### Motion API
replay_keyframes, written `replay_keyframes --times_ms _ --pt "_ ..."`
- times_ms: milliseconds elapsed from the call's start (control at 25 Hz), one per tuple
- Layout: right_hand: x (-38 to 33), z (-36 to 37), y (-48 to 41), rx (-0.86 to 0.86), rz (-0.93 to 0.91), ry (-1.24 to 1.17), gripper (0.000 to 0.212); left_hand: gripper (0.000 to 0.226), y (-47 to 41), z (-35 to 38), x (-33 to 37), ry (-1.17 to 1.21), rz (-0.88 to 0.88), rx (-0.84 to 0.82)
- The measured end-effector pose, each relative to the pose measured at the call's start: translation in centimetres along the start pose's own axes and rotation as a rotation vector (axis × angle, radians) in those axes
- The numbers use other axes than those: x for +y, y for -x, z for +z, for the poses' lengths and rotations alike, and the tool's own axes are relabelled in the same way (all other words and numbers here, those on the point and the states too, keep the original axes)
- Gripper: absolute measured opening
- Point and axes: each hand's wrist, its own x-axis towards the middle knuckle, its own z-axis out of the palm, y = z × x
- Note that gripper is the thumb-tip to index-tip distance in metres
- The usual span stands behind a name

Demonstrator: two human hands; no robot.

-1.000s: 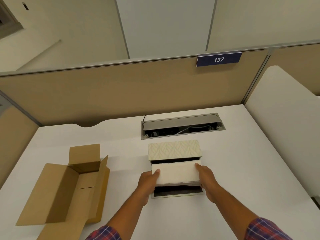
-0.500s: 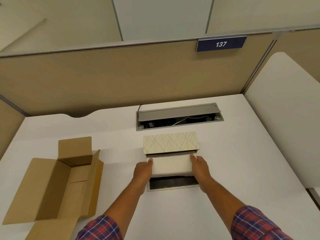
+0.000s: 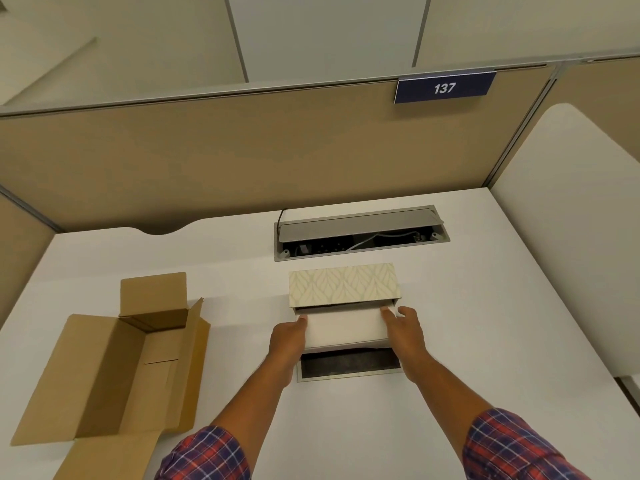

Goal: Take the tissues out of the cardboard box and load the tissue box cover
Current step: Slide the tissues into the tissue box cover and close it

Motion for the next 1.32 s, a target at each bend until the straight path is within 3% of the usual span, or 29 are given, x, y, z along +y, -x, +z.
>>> replay_keyframes --times_ms 160,280,400,560,880,960,1080,1200,1320 --pt "-1.0 -0.7 0.8 0.106 -0.168 0.059 0.061 0.036 0.4 -0.9 -0.1 0.024 0.081 -0.009" --pt "-2.1 -1.5 1.4 0.067 -0.301 0.000 0.046 0.030 1.3 -1.8 -0.3 0.065 0.199 0.023" --pt "-3.3 -2.1 1.5 -0.016 -0.358 0.004 0.024 0.053 2.2 -2.2 -0.1 0.128 0.290 0.019" --pt "-3.4 -2.6 1.7 -0.030 -0.355 -0.010 0.027 0.075 2.6 -2.5 -0.2 0.079 0.376 -0.032" --pt "-0.6 -3.4 3.5 0.004 -0.410 0.081 0.024 0.074 3.9 -2.8 -2.7 0.106 0.433 -0.078" --pt "0.6 -3.7 3.9 0.032 -0.420 0.126 0.032 0.064 4.2 -3.0 -3.7 0.106 0.414 -0.074" --pt "1.9 -3.8 4.7 0.059 -0.421 0.167 0.034 0.029 5.7 -3.2 -5.0 0.105 0.393 -0.041" --pt "3.1 -3.8 5.7 0.136 -0.432 0.165 0.034 0.041 6.3 -3.3 -5.8 0.097 0.368 -0.041" --pt "4.4 -3.9 6.3 0.195 -0.413 0.268 0.053 0.031 6.8 -3.4 -6.2 0.098 0.355 -0.054"
